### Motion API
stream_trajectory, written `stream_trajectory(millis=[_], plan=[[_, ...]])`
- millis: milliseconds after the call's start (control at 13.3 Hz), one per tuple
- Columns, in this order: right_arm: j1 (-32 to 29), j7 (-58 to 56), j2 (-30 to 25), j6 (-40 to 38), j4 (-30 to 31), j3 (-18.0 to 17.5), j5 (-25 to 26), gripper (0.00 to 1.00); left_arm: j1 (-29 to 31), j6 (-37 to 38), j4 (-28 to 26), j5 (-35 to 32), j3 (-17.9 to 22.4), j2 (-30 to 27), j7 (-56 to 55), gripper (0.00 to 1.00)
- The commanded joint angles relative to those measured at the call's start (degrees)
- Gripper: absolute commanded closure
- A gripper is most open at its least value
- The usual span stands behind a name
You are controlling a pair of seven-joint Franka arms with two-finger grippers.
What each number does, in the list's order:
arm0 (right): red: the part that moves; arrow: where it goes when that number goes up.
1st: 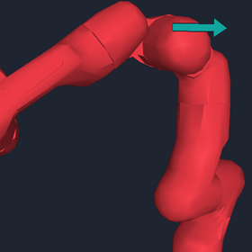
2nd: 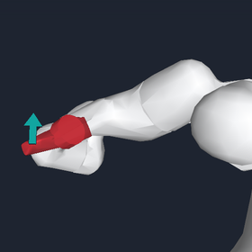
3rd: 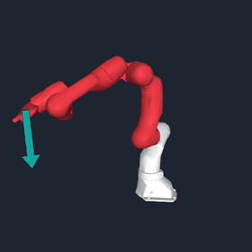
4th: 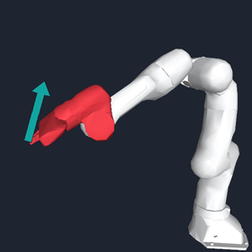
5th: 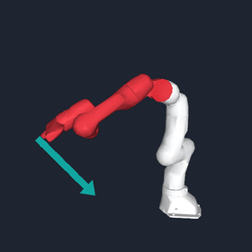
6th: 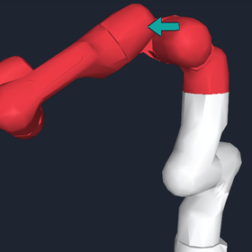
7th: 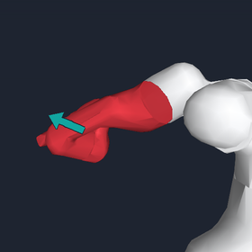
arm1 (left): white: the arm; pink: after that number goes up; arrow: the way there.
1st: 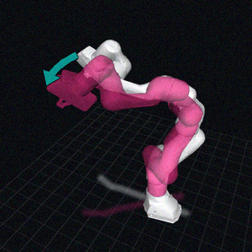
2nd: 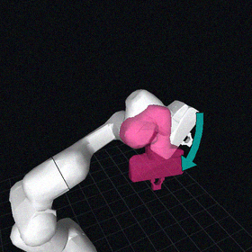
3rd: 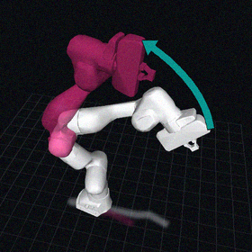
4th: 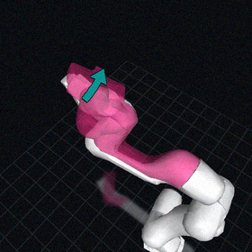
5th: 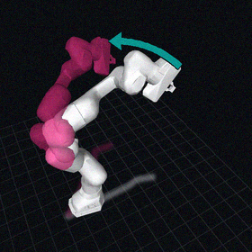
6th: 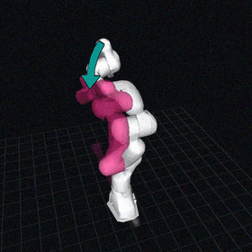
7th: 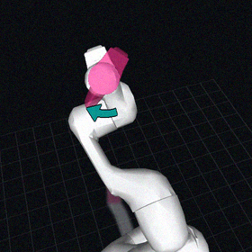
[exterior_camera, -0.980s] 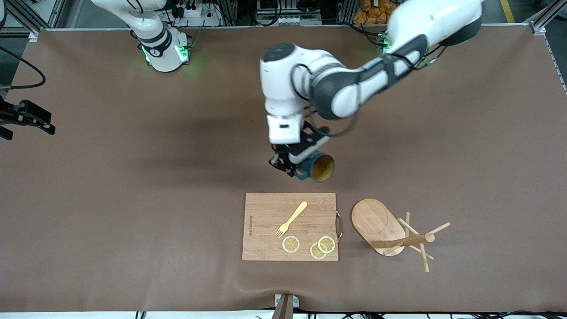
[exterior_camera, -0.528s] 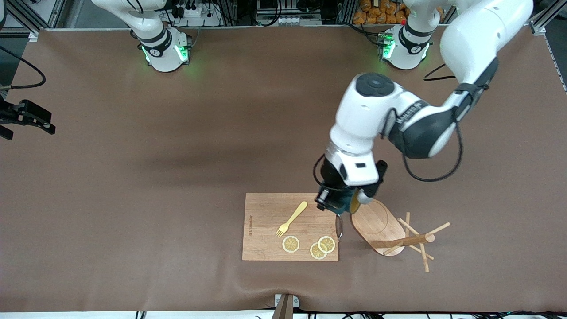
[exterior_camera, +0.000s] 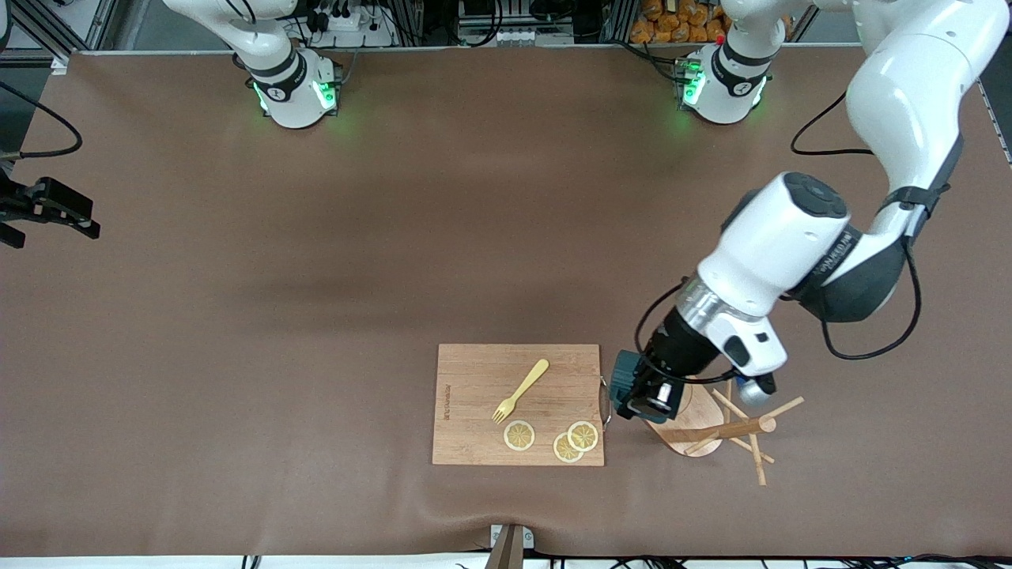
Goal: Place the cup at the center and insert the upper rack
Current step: 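Lift the teal mug and carry it to the wooden stand, then hang the mug handle on a stand peg with the left gripper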
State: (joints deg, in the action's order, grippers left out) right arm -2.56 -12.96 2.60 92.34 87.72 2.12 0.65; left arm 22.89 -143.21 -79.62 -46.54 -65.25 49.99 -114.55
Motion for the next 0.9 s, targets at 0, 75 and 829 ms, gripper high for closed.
stream_trajectory(millis=[0, 75, 829], plan=[[-1.1, 0.5, -0.5, -0.6, 0.0, -0.7, -0.9, 0.0, 6.2, -4.4, -6.8, 1.6, -3.7, -0.2, -0.1, 1.0], [-1.1, 0.5, -0.5, -0.6, 0.0, -0.7, -0.9, 0.0, 7.6, -5.4, -8.5, 1.6, -4.2, -0.2, -0.1, 1.0], [-1.1, 0.5, -0.5, -0.7, 0.0, -0.7, -1.1, 0.0, 14.7, -12.0, -13.4, 1.7, -5.4, 1.8, 4.3, 1.0]])
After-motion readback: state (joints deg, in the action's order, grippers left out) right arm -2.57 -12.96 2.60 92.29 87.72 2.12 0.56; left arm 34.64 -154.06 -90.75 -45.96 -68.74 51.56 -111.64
